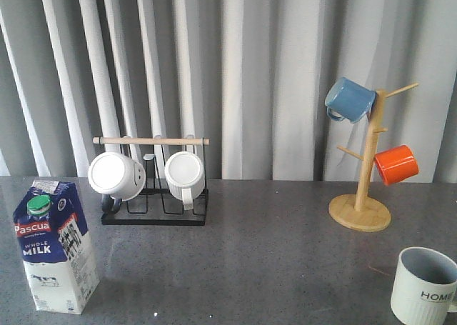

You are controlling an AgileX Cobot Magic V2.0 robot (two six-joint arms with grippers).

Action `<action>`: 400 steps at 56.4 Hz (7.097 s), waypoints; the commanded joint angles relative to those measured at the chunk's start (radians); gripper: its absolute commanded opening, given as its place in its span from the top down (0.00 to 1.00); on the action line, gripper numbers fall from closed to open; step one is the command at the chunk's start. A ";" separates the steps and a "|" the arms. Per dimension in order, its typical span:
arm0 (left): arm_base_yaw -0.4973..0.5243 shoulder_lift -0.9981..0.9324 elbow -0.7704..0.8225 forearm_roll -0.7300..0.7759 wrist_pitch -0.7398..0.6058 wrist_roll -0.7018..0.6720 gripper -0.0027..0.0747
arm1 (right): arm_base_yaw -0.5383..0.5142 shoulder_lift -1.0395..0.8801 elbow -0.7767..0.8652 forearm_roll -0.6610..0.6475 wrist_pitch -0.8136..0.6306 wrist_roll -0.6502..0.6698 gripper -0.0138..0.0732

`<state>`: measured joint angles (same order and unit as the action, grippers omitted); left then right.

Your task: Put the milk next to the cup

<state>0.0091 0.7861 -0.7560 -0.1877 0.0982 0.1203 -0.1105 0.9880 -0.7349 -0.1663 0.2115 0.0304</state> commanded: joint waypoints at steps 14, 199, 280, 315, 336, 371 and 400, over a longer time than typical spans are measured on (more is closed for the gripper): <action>-0.003 -0.004 -0.039 -0.011 -0.076 -0.007 0.30 | -0.161 0.029 0.395 -0.114 -0.818 0.072 0.21; -0.003 -0.004 -0.039 -0.011 -0.076 -0.008 0.30 | 0.556 0.815 -0.072 0.607 -1.019 -0.218 0.84; -0.003 -0.004 -0.039 -0.011 -0.076 -0.008 0.30 | 0.556 0.813 0.065 0.519 -1.138 -0.212 0.50; -0.003 -0.004 -0.039 -0.011 -0.076 -0.008 0.30 | 0.336 0.240 0.058 0.116 -0.730 -0.136 0.50; -0.003 -0.004 -0.039 -0.011 -0.076 -0.008 0.30 | 0.084 -0.046 0.032 -0.211 -0.493 0.344 0.85; -0.003 -0.004 -0.039 -0.011 -0.076 -0.008 0.30 | 0.085 -0.049 0.032 -0.210 -0.460 0.338 0.85; -0.044 0.077 -0.090 -0.011 -0.081 -0.008 0.17 | 0.085 -0.049 0.032 -0.210 -0.460 0.338 0.85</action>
<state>-0.0167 0.8115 -0.7752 -0.1877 0.0838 0.1203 -0.0197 0.9536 -0.6692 -0.3765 -0.1829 0.3689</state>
